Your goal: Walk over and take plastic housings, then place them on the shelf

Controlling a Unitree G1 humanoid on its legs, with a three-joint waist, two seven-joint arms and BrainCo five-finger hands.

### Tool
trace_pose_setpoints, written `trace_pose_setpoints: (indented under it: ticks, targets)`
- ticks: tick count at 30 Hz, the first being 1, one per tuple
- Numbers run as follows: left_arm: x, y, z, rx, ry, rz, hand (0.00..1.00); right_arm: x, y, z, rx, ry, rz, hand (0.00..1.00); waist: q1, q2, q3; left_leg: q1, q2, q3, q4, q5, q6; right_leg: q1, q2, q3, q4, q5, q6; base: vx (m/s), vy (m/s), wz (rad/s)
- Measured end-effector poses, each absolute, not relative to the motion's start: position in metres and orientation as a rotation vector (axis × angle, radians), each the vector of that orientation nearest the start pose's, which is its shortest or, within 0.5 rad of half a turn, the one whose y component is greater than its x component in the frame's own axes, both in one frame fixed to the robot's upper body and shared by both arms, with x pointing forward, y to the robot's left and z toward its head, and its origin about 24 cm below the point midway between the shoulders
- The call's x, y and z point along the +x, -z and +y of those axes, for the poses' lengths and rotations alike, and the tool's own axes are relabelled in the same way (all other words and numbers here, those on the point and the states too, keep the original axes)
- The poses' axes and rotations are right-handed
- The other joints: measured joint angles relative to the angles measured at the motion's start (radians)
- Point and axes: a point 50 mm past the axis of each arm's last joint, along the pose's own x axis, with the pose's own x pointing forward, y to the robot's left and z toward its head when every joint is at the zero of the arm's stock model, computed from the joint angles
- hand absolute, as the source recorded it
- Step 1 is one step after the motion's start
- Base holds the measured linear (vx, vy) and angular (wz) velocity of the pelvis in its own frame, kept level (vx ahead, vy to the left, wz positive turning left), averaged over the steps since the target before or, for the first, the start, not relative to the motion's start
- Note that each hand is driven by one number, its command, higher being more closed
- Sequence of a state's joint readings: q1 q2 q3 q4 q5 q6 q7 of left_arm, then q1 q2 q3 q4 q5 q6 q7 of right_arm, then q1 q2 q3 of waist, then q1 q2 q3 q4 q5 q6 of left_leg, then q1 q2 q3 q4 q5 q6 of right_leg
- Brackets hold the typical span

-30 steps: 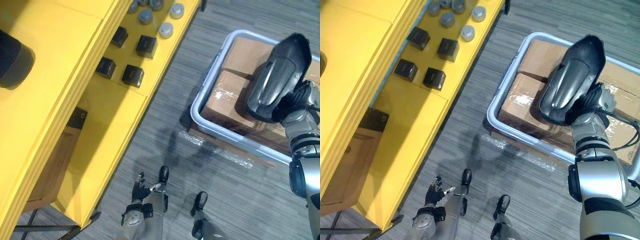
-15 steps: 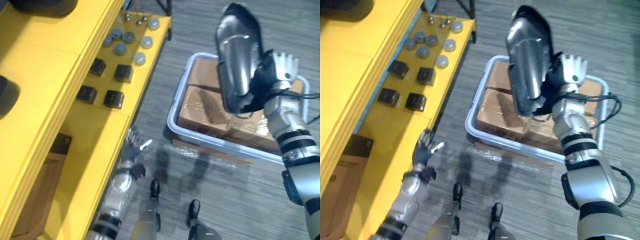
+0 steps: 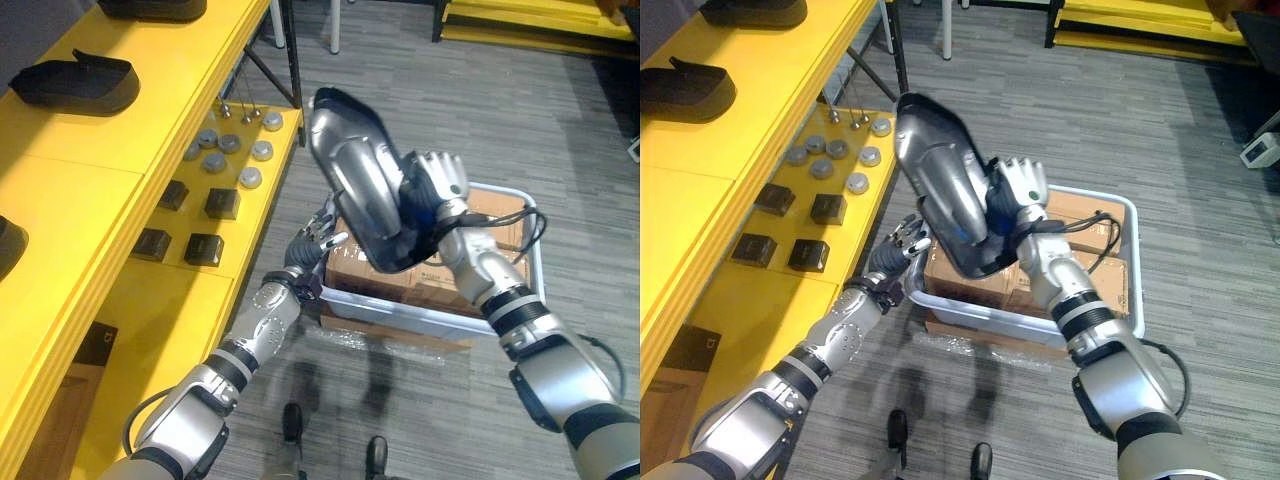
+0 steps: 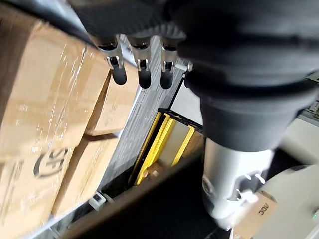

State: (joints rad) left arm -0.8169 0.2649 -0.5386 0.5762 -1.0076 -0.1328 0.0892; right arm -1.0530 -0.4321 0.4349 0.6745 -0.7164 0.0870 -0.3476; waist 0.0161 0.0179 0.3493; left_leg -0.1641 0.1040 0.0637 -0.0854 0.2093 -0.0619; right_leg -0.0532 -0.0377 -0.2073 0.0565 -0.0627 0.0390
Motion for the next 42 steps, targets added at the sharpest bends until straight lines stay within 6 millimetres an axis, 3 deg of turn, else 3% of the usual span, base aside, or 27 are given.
trace_pose_setpoints:
  ticks: [4, 12, 14, 17, 29, 30, 36, 37, 42]
  targets:
    - [0.370, -0.131, 0.070, -0.482, 0.364, -0.011, 0.00, 0.399, -0.221, -0.136, -1.336, 0.237, -0.532, 1.00, 0.000, 0.000, -0.022, 0.003, 0.000, -0.006, 0.000, 0.001, -0.002, 0.009, 0.001, -0.002, -0.011, 0.009, -0.011, -0.05, 0.031, 0.01]
    - [0.365, -0.114, 0.070, -0.656, 0.342, 0.069, 0.00, 0.392, -0.168, -0.142, -1.351, 0.159, -0.407, 1.00, 0.000, 0.000, -0.113, 0.008, -0.004, -0.021, -0.001, 0.001, -0.002, 0.046, 0.006, -0.021, -0.067, 0.039, -0.018, -0.03, 0.037, 0.04]
    - [0.365, -0.113, 0.070, -0.697, 0.339, 0.076, 0.00, 0.390, -0.161, -0.139, -1.349, 0.140, -0.396, 1.00, 0.000, 0.000, -0.125, 0.009, -0.003, -0.028, -0.002, 0.002, -0.004, 0.053, 0.009, -0.024, -0.077, 0.042, -0.021, -0.01, 0.012, 0.09]
    - [0.363, -0.111, 0.066, -0.775, 0.327, 0.089, 0.00, 0.384, -0.137, -0.117, -1.400, 0.019, -0.406, 1.00, 0.000, 0.000, -0.151, 0.008, 0.000, -0.030, -0.002, 0.003, -0.005, 0.057, 0.014, -0.027, -0.085, 0.045, -0.022, 0.00, 0.004, 0.01]
    - [0.353, -0.093, 0.072, -0.825, 0.318, 0.127, 0.00, 0.379, -0.111, -0.118, -1.402, -0.030, -0.330, 1.00, 0.002, -0.001, -0.177, 0.008, -0.002, -0.053, -0.002, 0.006, -0.008, 0.074, 0.016, -0.049, -0.093, 0.045, -0.022, 0.00, 0.030, 0.05]
    - [0.352, -0.092, 0.072, -0.823, 0.323, 0.132, 1.00, 0.378, -0.109, -0.119, -1.400, -0.032, -0.324, 1.00, 0.002, -0.001, -0.179, 0.008, -0.002, -0.053, -0.002, 0.006, -0.008, 0.074, 0.016, -0.049, -0.093, 0.045, -0.022, 0.00, 0.036, 0.02]
    - [0.349, -0.087, 0.078, -0.673, 0.343, 0.139, 1.00, 0.371, -0.095, -0.122, -1.354, -0.024, -0.289, 1.00, 0.001, -0.001, -0.191, 0.008, -0.002, -0.054, -0.002, 0.006, -0.008, 0.074, 0.016, -0.051, -0.094, 0.045, -0.022, 0.00, 0.035, 0.00]
    - [0.348, -0.085, 0.079, -0.594, 0.348, 0.133, 1.00, 0.367, -0.090, -0.121, -1.341, -0.023, -0.289, 1.00, 0.001, -0.001, -0.197, 0.008, -0.003, -0.054, -0.002, 0.006, -0.008, 0.075, 0.016, -0.052, -0.097, 0.045, -0.022, 0.01, 0.030, 0.02]
    - [0.349, -0.090, 0.080, -0.525, 0.339, 0.101, 1.00, 0.350, -0.089, -0.121, -1.216, 0.018, -0.320, 1.00, 0.001, -0.003, -0.202, 0.008, -0.003, -0.059, -0.002, 0.006, -0.009, 0.078, 0.017, -0.054, -0.099, 0.045, -0.022, 0.00, 0.031, 0.03]
